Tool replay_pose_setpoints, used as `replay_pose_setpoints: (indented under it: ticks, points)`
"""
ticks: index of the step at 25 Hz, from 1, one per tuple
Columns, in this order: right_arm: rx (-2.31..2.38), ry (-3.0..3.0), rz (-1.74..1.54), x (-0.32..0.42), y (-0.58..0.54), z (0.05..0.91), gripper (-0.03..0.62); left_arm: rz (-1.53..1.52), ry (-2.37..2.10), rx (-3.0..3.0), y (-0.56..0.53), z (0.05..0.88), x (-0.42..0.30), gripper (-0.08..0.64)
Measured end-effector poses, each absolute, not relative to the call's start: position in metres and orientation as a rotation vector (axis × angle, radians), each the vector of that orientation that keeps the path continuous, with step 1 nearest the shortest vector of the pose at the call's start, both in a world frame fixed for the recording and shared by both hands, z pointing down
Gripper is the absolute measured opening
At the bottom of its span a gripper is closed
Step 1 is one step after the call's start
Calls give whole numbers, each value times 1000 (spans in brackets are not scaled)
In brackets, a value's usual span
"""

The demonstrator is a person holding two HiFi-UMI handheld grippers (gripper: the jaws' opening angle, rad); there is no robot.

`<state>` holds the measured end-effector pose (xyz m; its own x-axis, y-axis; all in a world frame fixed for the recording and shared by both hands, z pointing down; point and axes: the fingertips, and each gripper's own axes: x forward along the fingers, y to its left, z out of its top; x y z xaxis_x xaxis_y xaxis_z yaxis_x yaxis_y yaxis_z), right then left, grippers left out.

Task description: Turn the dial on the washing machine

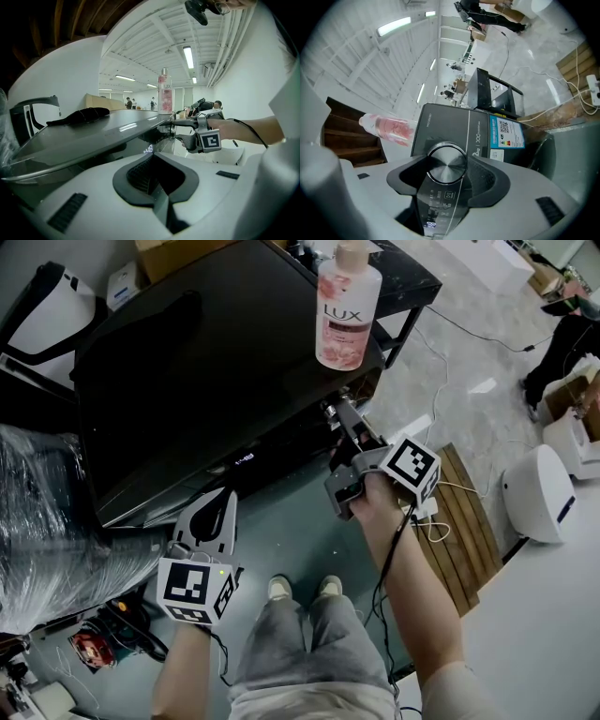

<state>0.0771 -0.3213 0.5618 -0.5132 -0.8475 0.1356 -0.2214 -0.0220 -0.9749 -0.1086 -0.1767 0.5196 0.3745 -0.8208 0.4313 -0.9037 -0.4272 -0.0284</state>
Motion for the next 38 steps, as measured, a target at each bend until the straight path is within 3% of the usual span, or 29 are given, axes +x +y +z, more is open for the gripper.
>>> replay_pose_setpoints:
  ticks: [12, 16, 28, 31, 33, 38]
  points:
    - [-1079, 1653, -1626, 77, -323, 561, 296, 610, -1512, 2439, -178, 520, -109, 20]
    - [-1265, 2007, -1402, 78, -318, 553, 328, 616, -1502, 2439, -177, 521, -109, 20]
    - [-1637, 2835, -620, 60, -316, 540, 341, 631, -1487, 2439, -174, 529, -110, 20]
    - [-1653, 2810, -627, 63, -318, 541, 341, 632, -1486, 2441, -174, 529, -112, 20]
    - [-1655, 2755, -666, 68, -320, 542, 286, 634, -1485, 2442, -175, 529, -113, 20]
    - [-1531, 2526, -926, 74, -322, 542, 287, 636, -1483, 2438, -174, 531, -115, 20]
